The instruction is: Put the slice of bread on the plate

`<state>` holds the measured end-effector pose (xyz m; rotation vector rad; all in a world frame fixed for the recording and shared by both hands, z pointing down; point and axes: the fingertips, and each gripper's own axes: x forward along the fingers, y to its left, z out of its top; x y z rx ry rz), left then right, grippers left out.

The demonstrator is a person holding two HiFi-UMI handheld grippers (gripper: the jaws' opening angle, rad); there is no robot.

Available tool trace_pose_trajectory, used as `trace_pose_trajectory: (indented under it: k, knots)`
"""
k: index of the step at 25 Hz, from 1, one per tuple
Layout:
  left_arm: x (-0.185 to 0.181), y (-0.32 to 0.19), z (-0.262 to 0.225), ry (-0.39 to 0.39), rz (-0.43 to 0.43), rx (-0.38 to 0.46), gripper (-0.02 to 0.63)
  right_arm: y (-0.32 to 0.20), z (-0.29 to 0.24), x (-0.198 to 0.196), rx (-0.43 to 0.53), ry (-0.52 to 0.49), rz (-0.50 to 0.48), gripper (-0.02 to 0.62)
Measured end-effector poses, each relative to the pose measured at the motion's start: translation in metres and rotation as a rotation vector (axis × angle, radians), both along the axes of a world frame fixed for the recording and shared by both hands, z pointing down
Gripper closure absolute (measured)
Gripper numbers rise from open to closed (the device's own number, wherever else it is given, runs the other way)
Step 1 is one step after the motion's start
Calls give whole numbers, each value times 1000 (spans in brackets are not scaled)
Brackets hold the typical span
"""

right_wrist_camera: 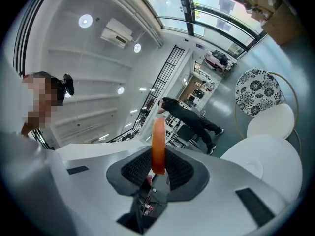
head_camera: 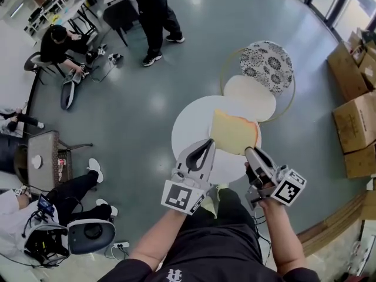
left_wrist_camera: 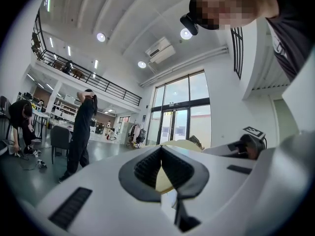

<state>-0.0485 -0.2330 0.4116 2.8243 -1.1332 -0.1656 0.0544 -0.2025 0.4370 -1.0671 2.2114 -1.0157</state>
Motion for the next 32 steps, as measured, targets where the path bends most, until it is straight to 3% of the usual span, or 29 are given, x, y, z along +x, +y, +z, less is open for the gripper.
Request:
trace_pose_trajectory:
  k: [10,19,25,32]
  knots:
    - [16,-41,84,-7,-18,-37,598,-45,102,12,-68,1,-14,508]
    - [18,-76,150,5,-47,-98,598,-71,195,18,-188,27,-15,508]
    - [21,-96,173,-7,-55,-108,598,-89,254,19,-300,-15,-17,508]
    - [24,-105,200,-6,-53,-155,598,-103,295,13,-363,-9,-22,508]
